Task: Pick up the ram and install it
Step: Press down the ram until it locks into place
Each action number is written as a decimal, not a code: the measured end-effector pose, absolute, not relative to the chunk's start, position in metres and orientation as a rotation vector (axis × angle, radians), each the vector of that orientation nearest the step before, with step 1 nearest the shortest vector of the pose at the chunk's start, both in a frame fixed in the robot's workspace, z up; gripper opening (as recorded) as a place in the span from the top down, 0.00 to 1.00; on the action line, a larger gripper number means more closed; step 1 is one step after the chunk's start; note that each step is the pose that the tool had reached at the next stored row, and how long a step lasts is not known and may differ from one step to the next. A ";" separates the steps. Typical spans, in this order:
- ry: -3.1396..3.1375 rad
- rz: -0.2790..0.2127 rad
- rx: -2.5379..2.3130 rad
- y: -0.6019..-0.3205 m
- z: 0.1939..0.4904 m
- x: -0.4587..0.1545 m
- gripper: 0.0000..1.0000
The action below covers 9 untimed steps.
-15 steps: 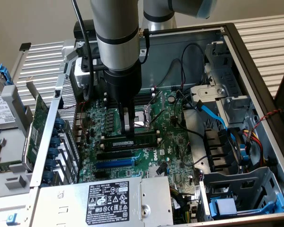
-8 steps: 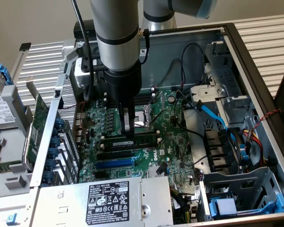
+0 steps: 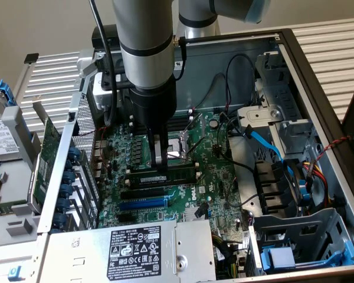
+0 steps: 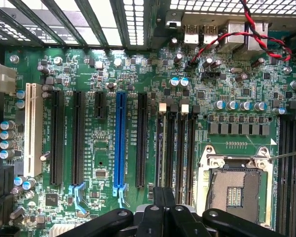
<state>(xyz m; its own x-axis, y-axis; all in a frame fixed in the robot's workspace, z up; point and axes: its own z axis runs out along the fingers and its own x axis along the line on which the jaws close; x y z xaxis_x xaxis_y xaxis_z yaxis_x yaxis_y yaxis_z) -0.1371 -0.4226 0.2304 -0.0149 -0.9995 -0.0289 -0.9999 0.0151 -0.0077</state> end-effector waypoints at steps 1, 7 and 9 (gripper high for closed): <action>2.219 0.023 -2.186 -0.423 0.230 -0.137 0.89; 2.219 0.023 -2.186 -0.423 0.230 -0.137 0.89; 2.219 0.023 -2.186 -0.423 0.230 -0.137 0.89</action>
<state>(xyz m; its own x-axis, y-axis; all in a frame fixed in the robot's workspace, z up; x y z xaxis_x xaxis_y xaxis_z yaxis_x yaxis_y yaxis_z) -0.1371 -0.4233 0.2302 -0.0149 -0.9995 -0.0291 -0.9999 0.0151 -0.0078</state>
